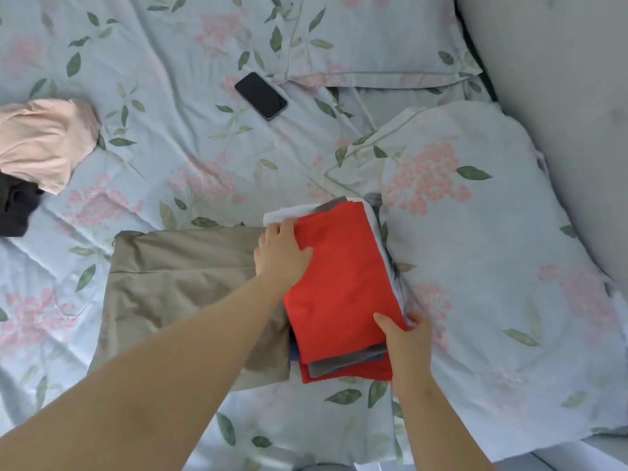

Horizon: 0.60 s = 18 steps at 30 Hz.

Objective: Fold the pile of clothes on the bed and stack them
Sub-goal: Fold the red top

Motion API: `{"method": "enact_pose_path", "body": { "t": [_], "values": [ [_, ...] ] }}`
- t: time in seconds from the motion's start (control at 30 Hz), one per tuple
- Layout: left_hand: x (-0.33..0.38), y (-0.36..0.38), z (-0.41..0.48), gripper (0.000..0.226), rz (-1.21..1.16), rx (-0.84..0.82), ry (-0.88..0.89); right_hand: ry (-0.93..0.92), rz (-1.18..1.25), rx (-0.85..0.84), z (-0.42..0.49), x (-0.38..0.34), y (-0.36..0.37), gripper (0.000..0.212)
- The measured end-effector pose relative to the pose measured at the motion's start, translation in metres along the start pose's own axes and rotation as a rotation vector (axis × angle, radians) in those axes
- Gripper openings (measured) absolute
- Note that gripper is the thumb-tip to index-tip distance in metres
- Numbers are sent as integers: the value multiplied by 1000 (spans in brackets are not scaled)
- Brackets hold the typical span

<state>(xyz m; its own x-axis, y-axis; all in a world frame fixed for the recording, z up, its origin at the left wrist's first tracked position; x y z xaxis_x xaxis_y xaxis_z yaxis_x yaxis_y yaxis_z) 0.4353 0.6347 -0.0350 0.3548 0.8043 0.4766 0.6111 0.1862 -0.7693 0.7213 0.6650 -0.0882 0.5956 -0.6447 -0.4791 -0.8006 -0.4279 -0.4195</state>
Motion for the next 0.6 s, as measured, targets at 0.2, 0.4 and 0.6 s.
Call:
{"method": "enact_pose_path", "body": {
  "t": [0.2, 0.4, 0.6],
  "values": [
    [-65, 20, -47, 55, -316, 247, -329, -368, -374, -20, 11, -59, 25, 59],
    [-74, 78, -42, 68, -585, -91, -251, -207, -368, -51, 22, -10, 31, 47],
    [-70, 73, -42, 74, -313, -159, -105, -220, -506, 62, 21, -39, 26, 59]
  ]
}}
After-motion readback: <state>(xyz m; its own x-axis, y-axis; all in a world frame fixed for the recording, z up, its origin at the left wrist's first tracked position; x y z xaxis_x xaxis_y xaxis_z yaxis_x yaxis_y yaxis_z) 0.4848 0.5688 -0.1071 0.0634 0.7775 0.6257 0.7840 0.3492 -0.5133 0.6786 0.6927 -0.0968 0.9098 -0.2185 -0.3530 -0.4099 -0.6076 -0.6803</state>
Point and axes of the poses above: each hand's wrist, its own z-axis towards the middle knuckle, its own y-axis out of the palm, x = y × z, the point moved 10 cm from there along z, towards the middle knuckle, and after that the axes turned 6 degrees about -z, right-handed, at the moved point
